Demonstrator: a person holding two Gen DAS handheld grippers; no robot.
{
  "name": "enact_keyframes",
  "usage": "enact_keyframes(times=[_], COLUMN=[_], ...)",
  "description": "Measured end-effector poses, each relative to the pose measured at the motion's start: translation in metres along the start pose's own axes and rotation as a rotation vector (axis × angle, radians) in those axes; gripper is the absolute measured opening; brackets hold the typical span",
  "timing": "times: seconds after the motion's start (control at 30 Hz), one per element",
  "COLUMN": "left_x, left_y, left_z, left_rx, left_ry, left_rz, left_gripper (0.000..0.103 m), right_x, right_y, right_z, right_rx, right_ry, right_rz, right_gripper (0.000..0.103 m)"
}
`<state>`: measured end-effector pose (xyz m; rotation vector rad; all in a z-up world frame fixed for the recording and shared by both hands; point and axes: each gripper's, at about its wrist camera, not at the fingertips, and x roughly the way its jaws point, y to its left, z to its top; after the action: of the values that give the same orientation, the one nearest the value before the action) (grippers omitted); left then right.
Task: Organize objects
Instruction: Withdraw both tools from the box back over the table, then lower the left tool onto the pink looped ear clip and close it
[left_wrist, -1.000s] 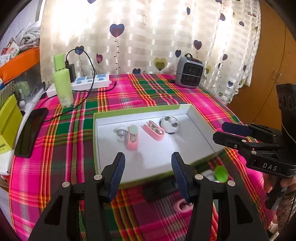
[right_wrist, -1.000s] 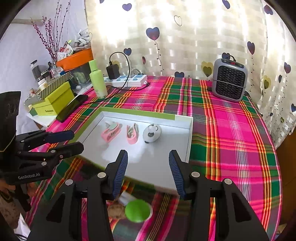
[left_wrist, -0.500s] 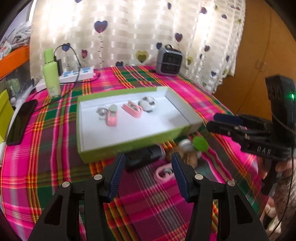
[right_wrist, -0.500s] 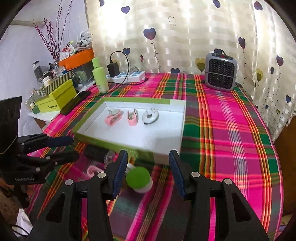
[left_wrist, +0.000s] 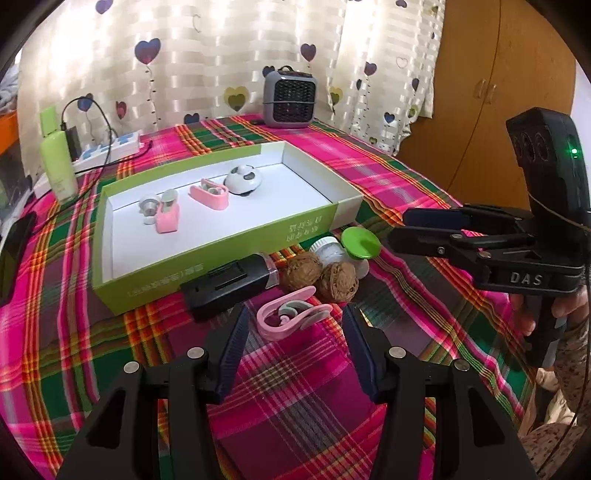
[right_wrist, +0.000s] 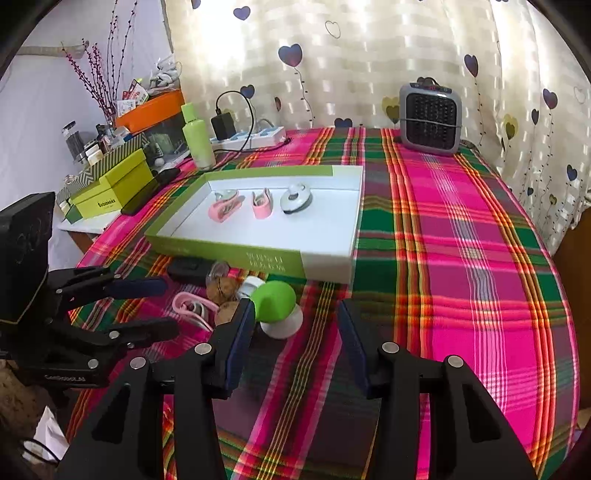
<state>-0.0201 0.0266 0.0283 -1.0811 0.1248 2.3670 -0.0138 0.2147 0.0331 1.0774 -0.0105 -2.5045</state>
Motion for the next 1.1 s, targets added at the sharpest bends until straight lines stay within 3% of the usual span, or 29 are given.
enact_keyframes(times=[0.53, 1.1], left_x=[0.029, 0.024], left_y=[-0.004, -0.003], left_z=[0.006, 0.002], left_rx=[0.049, 0.002], left_ry=[0.061, 0.062], left_rz=[0.016, 0.024], left_gripper=[0.051, 0.047], right_x=[0.003, 0.006], right_y=[-0.003, 0.005], right_z=[-0.008, -0.015], right_rx=[0.015, 0.017], right_ry=[0.024, 0.048], right_rz=[0.009, 0.031], right_gripper=[0.047, 0.047])
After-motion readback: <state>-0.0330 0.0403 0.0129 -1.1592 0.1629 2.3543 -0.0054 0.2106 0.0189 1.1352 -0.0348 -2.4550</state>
